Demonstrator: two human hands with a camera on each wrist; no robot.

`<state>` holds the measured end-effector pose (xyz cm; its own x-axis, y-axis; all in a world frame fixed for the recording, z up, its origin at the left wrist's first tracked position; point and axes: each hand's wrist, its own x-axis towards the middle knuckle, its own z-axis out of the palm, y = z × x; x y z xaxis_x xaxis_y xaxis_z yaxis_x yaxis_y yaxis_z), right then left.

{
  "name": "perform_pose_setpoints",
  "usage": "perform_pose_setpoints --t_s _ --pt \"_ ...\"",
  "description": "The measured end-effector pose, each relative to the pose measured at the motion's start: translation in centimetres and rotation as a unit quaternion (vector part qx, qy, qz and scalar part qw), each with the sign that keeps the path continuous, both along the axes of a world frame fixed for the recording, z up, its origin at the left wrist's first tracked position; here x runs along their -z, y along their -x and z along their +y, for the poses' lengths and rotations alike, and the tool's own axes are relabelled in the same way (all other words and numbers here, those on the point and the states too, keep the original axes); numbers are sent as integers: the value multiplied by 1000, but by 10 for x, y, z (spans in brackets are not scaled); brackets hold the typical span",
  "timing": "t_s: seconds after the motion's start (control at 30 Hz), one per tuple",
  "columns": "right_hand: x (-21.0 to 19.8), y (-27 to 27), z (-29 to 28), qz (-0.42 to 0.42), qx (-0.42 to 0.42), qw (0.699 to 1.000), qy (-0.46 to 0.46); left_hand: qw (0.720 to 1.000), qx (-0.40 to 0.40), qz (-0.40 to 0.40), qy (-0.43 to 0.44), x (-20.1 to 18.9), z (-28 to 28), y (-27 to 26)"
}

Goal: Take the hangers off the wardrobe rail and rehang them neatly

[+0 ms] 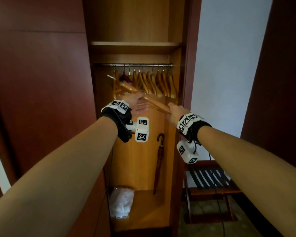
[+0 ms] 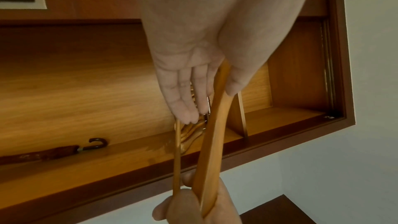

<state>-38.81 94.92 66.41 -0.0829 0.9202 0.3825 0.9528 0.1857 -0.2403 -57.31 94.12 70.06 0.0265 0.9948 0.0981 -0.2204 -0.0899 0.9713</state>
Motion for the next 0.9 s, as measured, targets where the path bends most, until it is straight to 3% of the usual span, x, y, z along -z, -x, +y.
perform_pose_setpoints --t_s 0.37,0.6,0.77,0.9 --pt "-28 51 114 219 17 975 31 998 21 52 -7 -18 108 41" --pt "-36 65 255 279 85 956 36 996 39 75 -14 -36 196 75" --pt "-52 94 265 345 91 933 51 992 46 115 -17 -41 237 93" --pt "-58 109 283 351 88 930 56 991 39 125 -11 -43 262 103"
